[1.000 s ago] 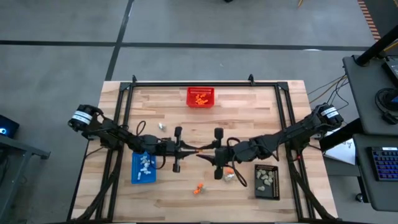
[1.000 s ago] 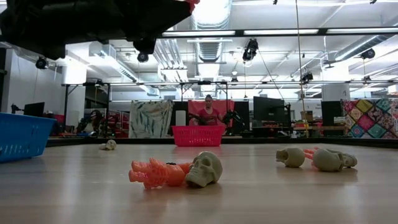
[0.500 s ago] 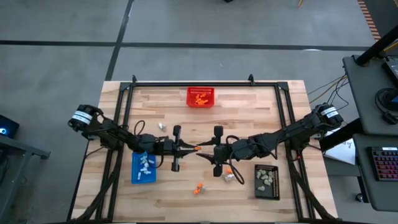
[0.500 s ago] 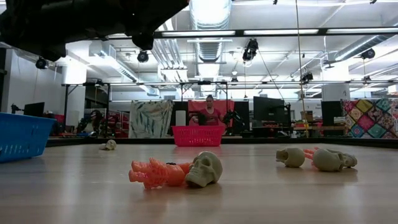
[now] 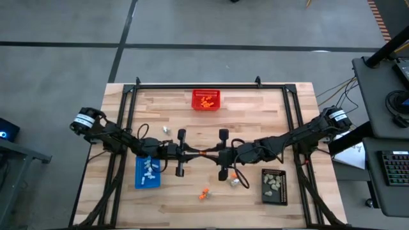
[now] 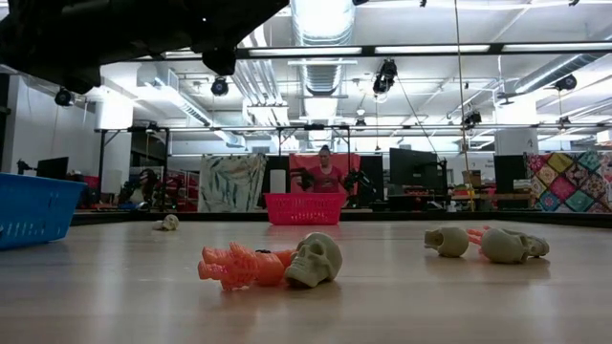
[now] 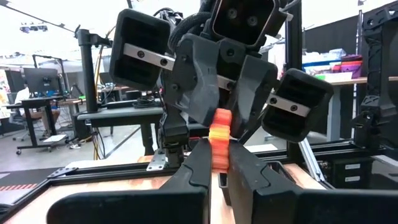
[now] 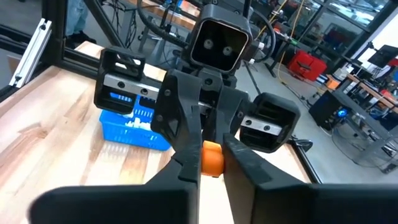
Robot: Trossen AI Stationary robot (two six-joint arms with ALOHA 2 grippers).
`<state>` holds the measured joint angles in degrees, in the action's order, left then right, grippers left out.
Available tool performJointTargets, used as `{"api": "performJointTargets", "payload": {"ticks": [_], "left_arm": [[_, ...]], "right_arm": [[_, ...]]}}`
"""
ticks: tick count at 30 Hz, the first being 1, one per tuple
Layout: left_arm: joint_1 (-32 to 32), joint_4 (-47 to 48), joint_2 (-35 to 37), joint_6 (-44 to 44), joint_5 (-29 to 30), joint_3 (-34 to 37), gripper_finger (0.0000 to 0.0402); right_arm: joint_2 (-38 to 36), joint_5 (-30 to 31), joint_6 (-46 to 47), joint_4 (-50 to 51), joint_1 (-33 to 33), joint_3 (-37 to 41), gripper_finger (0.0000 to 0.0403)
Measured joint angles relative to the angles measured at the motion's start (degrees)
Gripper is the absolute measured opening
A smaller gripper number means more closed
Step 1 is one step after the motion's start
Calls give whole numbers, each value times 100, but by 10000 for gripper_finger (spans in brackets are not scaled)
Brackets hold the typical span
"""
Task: Sort Halloween decoration
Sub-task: Put the orange skeleton toy into the red bin
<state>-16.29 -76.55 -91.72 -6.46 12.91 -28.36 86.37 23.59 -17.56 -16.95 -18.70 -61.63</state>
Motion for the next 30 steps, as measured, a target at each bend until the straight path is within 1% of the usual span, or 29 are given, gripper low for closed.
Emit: {"api": "performJointTargets", "payload": {"ticks": [3, 8, 11, 15, 22, 27, 29, 30], "left_arm": [[0, -4, -1, 94, -5, 0, 11], [3, 38, -1, 211, -2, 0, 33], [4, 78, -2, 255, 0, 0, 55], [7, 123, 0, 273, 51, 0, 94], [4, 626, -1, 381, 773, 0, 161], [4, 1256, -2, 766, 1342, 23, 190], [4, 1424, 0, 909, 1497, 70, 194], [6, 1470, -1, 941, 1515, 98, 195]], "right_arm": [[0, 1, 0, 0, 0, 0, 19], [0, -3, 113, 5, 25, 0, 23], [0, -7, 120, 20, 63, 0, 24], [0, -22, 251, 68, 164, 0, 24], [-65, -10, 260, 250, 476, 2, 24], [-171, -23, 441, 707, 1059, 2, 24], [-181, -294, 585, 939, 1412, 2, 24], [-181, -530, 657, 1031, 1616, 2, 24]]}}
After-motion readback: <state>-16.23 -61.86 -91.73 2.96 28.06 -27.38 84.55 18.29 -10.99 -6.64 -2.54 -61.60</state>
